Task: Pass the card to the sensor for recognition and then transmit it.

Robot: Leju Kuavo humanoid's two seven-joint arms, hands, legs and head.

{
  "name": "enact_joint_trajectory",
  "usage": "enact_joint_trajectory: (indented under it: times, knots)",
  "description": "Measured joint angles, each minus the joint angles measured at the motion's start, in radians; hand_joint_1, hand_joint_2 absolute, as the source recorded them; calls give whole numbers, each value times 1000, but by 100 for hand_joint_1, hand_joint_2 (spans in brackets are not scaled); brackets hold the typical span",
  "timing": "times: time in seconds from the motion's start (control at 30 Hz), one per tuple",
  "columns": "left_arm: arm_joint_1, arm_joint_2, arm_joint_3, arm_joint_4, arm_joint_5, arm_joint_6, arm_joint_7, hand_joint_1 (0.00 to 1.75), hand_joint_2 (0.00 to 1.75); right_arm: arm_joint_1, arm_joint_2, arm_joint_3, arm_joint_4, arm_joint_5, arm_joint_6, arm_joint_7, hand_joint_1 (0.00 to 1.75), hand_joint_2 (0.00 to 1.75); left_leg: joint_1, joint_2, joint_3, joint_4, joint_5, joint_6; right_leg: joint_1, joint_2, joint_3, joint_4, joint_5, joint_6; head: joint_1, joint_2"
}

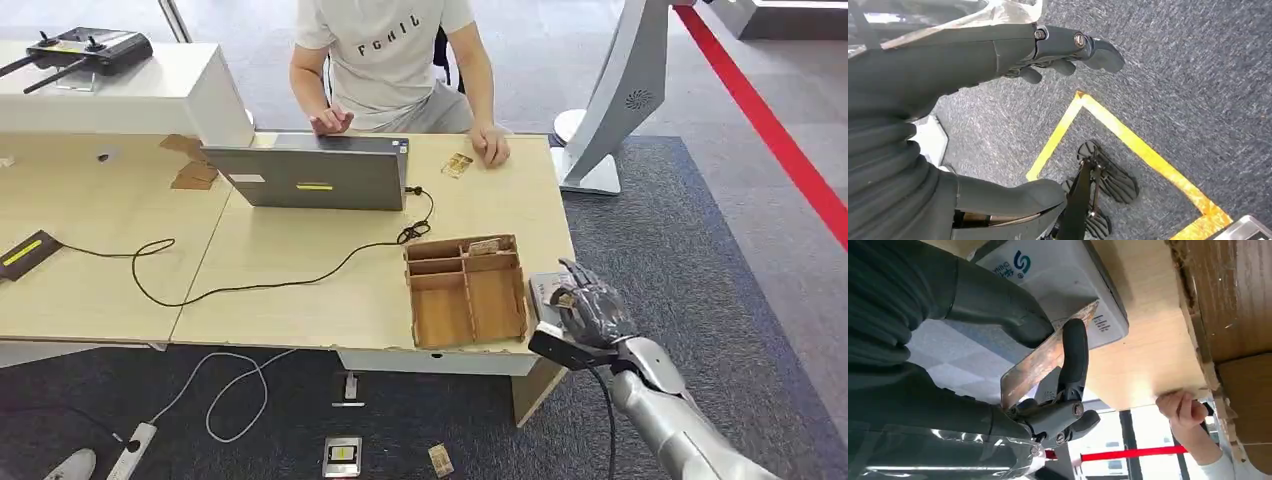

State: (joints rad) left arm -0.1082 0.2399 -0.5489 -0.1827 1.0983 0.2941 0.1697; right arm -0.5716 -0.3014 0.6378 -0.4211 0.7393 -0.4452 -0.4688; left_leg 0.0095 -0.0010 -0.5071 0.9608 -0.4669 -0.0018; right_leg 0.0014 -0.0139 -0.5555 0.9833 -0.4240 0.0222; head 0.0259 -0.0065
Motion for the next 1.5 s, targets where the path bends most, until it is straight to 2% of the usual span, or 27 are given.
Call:
enact_joint_trajectory:
  times: [0.27,0.57,0.77,1.03,1.27,1.5]
  knots:
    - [0,-3,0,0,0,-1,17,0,175,-66,7,7,-2,15,-36,-9,175,175,0,0,-1,0,0,0,0,0,-1,1,1,0,0,0]
    - [0,-1,0,0,0,-22,5,0,175,-262,-29,10,-56,22,-20,-9,175,175,-1,1,-1,0,1,0,-1,0,-1,1,1,0,0,0]
    - [0,0,0,0,0,-31,5,0,175,-284,-41,10,-84,27,-32,-3,175,175,-1,0,-2,0,0,0,-1,0,-2,1,1,0,0,0]
    - [0,2,0,0,0,-39,18,0,175,-314,-55,16,-127,58,0,26,175,175,-1,0,-3,0,1,0,-1,0,-2,1,1,0,0,0]
    - [-2,2,-10,0,-6,-57,3,0,175,-318,-10,33,-184,126,43,61,175,175,0,0,-3,0,1,0,0,0,-3,2,1,0,0,0]
    - [-3,2,-18,0,-10,-74,1,0,175,-351,70,61,-205,168,74,63,175,175,0,0,-3,0,1,0,0,0,-3,2,1,0,0,0]
